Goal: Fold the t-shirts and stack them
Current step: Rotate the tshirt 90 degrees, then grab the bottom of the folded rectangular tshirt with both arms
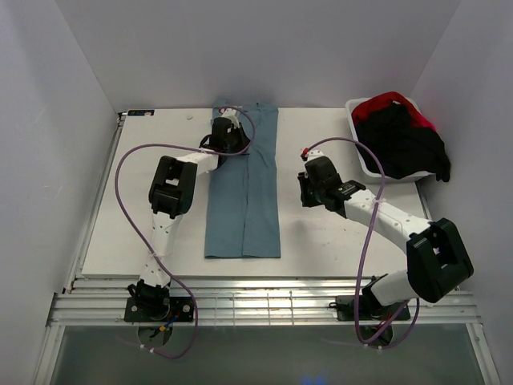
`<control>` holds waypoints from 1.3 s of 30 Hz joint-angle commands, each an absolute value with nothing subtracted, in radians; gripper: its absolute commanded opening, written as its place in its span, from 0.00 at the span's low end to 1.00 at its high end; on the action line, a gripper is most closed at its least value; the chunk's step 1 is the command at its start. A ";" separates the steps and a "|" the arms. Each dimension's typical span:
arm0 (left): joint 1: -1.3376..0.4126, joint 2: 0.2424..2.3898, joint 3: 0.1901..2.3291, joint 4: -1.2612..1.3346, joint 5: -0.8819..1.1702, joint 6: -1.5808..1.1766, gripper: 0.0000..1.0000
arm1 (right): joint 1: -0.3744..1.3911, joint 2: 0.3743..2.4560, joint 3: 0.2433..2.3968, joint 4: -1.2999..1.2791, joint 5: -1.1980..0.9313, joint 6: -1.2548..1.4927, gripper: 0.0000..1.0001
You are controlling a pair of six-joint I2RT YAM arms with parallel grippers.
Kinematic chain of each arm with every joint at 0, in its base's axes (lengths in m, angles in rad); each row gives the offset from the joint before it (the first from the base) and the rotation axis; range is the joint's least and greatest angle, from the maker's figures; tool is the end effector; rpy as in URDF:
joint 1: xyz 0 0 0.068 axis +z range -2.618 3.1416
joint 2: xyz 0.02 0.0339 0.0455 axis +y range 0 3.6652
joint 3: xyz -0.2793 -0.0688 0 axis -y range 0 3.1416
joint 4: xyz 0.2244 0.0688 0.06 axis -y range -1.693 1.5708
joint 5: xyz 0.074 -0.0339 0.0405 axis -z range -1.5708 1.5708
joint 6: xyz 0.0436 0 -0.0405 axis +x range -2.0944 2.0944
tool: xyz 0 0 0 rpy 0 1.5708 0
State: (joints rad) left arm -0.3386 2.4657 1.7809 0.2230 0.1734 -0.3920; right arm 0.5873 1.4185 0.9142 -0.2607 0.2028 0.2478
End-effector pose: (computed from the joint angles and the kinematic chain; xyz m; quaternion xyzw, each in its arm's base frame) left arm 0.5204 -0.1912 0.1407 0.0230 0.8479 -0.2561 0.4636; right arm 0.2440 0.1519 0.2528 -0.1155 0.9088 0.0731 0.3943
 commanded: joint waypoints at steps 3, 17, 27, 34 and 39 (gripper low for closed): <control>-0.382 2.205 1.680 0.281 0.167 -0.315 0.48 | 0.633 1.422 0.916 -0.221 0.186 0.282 0.36; -0.457 1.437 0.855 0.080 -0.350 -0.517 0.71 | 0.782 1.394 0.673 -0.029 0.058 0.445 0.44; -0.552 1.145 0.483 -0.109 -0.331 -0.705 0.71 | 0.874 1.379 0.595 0.055 0.054 0.515 0.44; -0.568 0.902 0.385 -0.270 -0.296 -0.779 0.72 | 0.933 1.384 0.565 0.072 0.089 0.563 0.44; -0.575 0.844 0.351 -0.340 -0.218 -0.830 0.73 | 0.985 1.385 0.560 0.063 0.130 0.594 0.45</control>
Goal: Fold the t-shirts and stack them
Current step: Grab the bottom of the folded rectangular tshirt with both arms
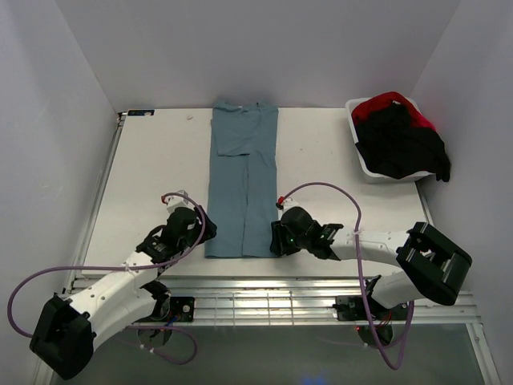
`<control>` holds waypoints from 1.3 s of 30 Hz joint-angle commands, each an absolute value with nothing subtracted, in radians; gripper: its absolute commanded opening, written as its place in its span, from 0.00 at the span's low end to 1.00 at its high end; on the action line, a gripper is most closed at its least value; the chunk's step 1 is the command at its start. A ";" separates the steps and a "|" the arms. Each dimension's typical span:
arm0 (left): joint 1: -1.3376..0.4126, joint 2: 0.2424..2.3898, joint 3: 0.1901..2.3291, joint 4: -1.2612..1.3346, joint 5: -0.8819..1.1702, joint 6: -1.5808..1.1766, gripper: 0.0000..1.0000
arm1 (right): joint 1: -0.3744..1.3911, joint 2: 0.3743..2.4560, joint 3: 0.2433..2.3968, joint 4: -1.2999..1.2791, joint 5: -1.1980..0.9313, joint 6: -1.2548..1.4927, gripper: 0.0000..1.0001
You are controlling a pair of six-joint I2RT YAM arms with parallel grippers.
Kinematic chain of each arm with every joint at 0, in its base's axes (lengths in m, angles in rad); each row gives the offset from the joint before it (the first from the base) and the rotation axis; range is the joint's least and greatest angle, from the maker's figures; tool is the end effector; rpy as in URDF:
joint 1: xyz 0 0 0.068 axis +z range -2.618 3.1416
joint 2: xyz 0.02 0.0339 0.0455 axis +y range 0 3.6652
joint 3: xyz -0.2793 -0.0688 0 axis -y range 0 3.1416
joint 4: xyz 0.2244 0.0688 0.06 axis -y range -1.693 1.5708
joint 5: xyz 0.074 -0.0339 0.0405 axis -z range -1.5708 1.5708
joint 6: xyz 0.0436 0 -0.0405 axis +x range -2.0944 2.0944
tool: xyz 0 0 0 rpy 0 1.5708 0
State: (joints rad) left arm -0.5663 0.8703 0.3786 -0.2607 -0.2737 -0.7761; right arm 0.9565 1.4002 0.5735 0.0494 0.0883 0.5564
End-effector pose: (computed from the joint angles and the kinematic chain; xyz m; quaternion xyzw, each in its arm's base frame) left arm 0.1336 -0.0709 0.1947 -0.1491 0.8982 -0.1471 0.3865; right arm 0.1486 0.2041 0.1819 -0.1664 0.9064 0.2354 0.3087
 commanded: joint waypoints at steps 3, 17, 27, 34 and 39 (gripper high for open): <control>-0.580 0.834 0.318 -0.374 -0.218 -0.865 0.75 | 1.005 1.387 0.563 0.049 0.163 0.604 0.45; -0.678 0.943 0.272 -0.374 -0.219 -0.983 0.98 | 1.049 1.371 0.600 -0.032 0.252 0.618 0.45; -0.850 0.950 0.298 -0.555 -0.290 -1.150 0.97 | 1.062 1.351 0.601 -0.057 0.288 0.632 0.45; -0.957 0.985 0.322 -0.649 -0.328 -1.249 0.89 | 1.063 1.381 0.598 -0.038 0.291 0.634 0.45; -0.997 1.043 0.350 -0.684 -0.353 -1.279 0.77 | 1.066 1.402 0.604 -0.026 0.285 0.635 0.44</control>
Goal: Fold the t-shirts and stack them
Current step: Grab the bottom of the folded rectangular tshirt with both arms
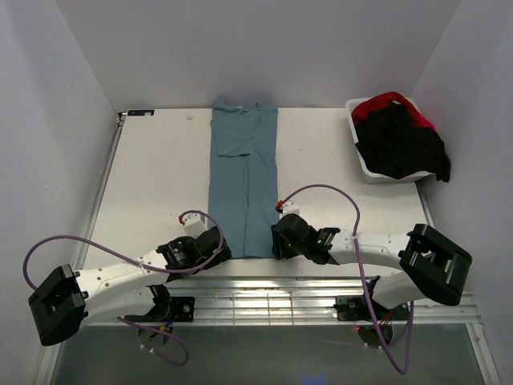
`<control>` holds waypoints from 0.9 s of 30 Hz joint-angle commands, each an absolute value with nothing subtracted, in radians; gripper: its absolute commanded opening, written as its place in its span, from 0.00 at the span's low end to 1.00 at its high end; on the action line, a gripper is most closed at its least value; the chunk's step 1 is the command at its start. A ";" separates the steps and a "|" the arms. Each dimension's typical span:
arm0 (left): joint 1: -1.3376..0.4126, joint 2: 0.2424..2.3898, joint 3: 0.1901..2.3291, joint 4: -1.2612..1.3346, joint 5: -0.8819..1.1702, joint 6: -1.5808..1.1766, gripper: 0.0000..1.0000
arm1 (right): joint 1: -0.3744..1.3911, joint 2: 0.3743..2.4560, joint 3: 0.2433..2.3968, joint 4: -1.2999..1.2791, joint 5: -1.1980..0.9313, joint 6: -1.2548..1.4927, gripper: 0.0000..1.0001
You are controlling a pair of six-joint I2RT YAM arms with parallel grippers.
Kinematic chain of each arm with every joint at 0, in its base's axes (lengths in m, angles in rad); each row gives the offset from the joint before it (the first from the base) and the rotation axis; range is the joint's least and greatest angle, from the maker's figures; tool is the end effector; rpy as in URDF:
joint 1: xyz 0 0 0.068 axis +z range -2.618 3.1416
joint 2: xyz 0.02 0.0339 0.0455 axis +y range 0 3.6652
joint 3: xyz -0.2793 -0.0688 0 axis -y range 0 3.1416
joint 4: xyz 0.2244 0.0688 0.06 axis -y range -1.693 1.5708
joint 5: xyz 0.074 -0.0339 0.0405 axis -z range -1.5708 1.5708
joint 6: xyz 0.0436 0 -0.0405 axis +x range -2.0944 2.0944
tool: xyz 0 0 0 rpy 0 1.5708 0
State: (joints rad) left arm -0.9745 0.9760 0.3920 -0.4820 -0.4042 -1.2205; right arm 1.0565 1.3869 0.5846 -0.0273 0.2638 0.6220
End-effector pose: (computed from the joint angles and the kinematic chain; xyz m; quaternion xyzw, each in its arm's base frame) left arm 0.0922 -0.1054 0.1713 -0.1661 0.9353 -0.1292 0.2845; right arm 0.1311 0.2089 0.1828 -0.1527 0.9126 0.1853 0.3311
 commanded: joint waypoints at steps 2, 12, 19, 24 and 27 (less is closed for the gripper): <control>-1.009 1.055 0.356 -0.690 -0.364 -1.290 0.76 | 1.066 1.396 0.603 -0.026 0.285 0.635 0.44; -1.049 1.069 0.448 -0.873 -0.456 -1.396 0.79 | 1.066 1.382 0.597 -0.015 0.270 0.629 0.44; -1.051 1.138 0.462 -0.896 -0.466 -1.439 0.79 | 1.066 1.407 0.603 -0.012 0.250 0.615 0.44; -1.054 1.177 0.466 -0.894 -0.479 -1.465 0.75 | 1.066 1.422 0.611 0.011 0.253 0.603 0.44; -1.055 1.151 0.463 -0.890 -0.494 -1.476 0.74 | 1.066 1.425 0.609 0.006 0.261 0.600 0.44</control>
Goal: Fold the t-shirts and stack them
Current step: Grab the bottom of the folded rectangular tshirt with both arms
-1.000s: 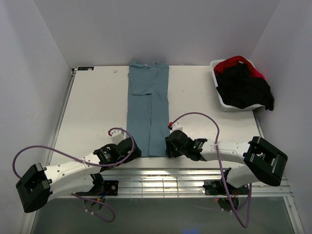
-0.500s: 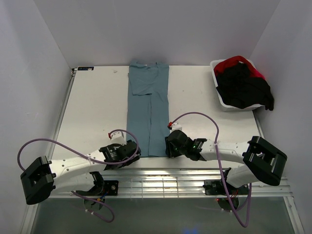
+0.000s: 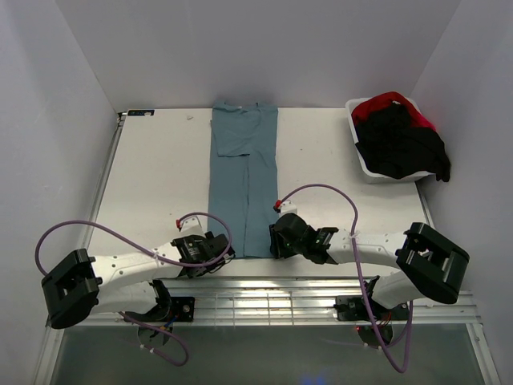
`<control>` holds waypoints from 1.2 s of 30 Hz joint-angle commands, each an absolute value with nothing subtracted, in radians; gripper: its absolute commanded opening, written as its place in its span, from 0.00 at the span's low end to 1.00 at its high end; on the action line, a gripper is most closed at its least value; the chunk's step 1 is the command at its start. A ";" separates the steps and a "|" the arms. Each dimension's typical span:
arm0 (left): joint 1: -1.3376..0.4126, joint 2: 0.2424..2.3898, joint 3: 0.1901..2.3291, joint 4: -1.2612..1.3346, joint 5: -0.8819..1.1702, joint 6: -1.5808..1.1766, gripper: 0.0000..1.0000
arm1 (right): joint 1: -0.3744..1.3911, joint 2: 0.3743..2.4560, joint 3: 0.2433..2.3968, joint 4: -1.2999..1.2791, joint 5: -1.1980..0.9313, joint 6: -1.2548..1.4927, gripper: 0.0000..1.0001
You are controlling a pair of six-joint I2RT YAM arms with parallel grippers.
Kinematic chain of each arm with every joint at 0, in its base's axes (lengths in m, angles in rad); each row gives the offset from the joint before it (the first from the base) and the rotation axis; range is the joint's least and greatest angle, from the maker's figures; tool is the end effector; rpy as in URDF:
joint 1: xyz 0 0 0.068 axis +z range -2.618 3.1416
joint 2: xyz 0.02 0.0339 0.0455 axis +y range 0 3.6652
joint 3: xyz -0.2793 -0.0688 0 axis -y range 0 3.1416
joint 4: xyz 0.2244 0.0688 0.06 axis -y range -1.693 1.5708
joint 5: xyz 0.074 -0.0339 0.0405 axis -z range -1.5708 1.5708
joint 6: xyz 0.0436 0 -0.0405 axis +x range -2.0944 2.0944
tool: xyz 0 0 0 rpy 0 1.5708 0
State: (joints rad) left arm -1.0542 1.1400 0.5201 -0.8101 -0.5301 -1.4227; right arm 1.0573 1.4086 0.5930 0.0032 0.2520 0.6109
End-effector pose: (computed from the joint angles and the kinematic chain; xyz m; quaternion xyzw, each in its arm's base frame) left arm 0.0866 -0.1078 0.1752 -0.1945 0.9430 0.0211 0.2692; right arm 0.1334 0.2144 0.1825 -0.1586 0.9090 0.1936 0.3332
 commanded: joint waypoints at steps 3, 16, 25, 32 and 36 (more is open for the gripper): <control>-1.055 1.121 0.456 -0.884 -0.509 -1.480 0.73 | 1.066 1.424 0.603 0.006 0.259 0.600 0.44; -1.055 1.178 0.443 -0.724 -0.511 -1.401 0.73 | 1.068 1.362 0.591 -0.054 0.290 0.617 0.43; -1.055 1.172 0.431 -0.617 -0.538 -1.332 0.73 | 1.066 1.347 0.586 -0.066 0.293 0.621 0.43; -1.054 1.164 0.377 -0.511 -0.505 -1.319 0.73 | 1.066 1.362 0.595 -0.063 0.282 0.621 0.43; -1.054 1.149 0.376 -0.517 -0.499 -1.318 0.69 | 1.066 1.371 0.595 -0.061 0.281 0.620 0.43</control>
